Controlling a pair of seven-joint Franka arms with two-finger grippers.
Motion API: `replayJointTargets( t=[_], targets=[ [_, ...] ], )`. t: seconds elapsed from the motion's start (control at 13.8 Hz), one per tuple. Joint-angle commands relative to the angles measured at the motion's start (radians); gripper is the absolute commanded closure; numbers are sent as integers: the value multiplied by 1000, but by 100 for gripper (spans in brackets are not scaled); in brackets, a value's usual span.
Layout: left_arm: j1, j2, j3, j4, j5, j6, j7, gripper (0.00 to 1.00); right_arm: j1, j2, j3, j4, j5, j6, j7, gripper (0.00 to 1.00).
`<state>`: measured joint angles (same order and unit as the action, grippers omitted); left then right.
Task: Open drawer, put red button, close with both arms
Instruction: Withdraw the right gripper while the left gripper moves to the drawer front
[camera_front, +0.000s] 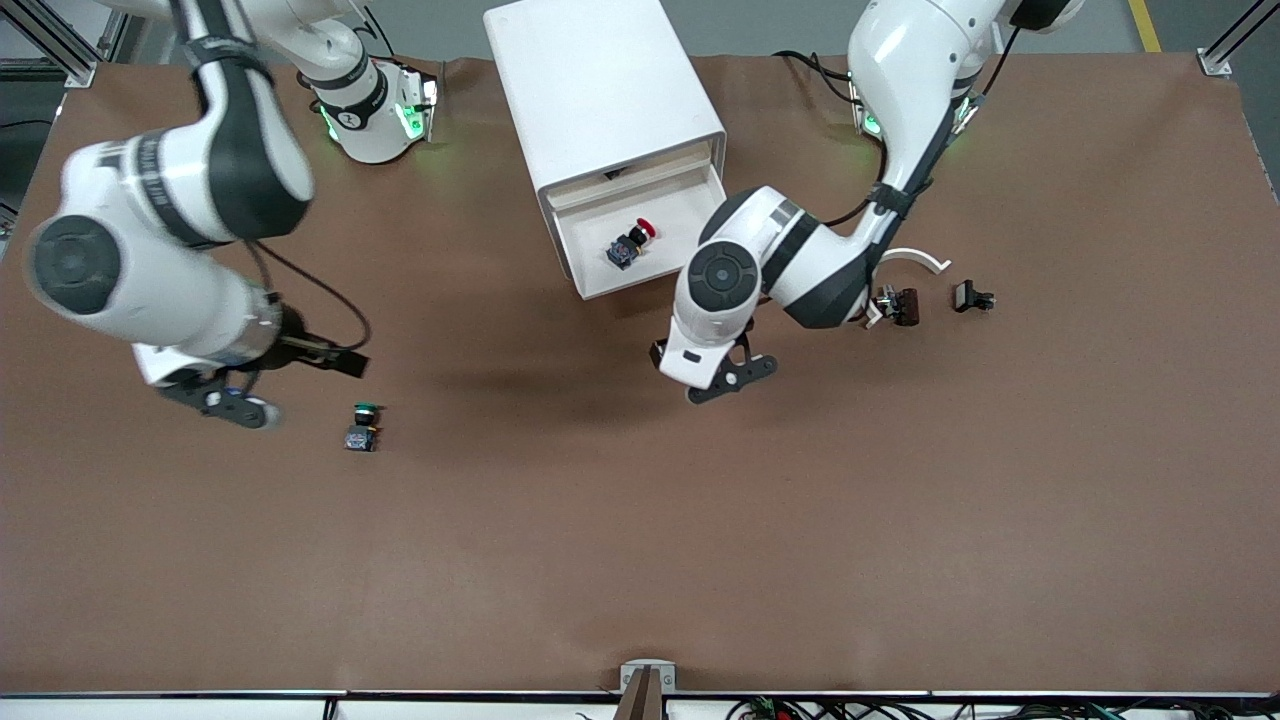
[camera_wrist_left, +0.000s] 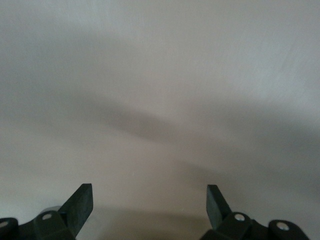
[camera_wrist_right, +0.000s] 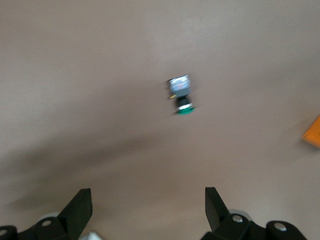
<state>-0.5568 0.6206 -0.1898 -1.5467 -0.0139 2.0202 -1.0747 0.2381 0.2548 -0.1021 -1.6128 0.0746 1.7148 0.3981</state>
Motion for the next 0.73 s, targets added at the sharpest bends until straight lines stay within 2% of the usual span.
replayJointTargets(
  t=[0.0, 0.15, 0.29, 0.44, 0.65],
  targets=[
    [8, -35, -46, -85, 9, 15, 9, 0, -123, -25, 22, 10, -29, -46, -210, 0],
    [15, -38, -89, -108, 6, -6, -7, 0, -202, -25, 24, 14, -33, -46, -296, 0],
    [20, -48, -114, -110, 5, -55, -7, 0, -233, -14, 22, 74, -61, -52, -346, 0],
    [20, -50, -138, -111, -21, -81, -7, 0, -241, -6, 22, 163, -85, -137, -341, 0],
    [20, -50, -160, -116, -69, -112, -7, 0, -252, -6, 22, 194, -87, -153, -346, 0]
  ],
)
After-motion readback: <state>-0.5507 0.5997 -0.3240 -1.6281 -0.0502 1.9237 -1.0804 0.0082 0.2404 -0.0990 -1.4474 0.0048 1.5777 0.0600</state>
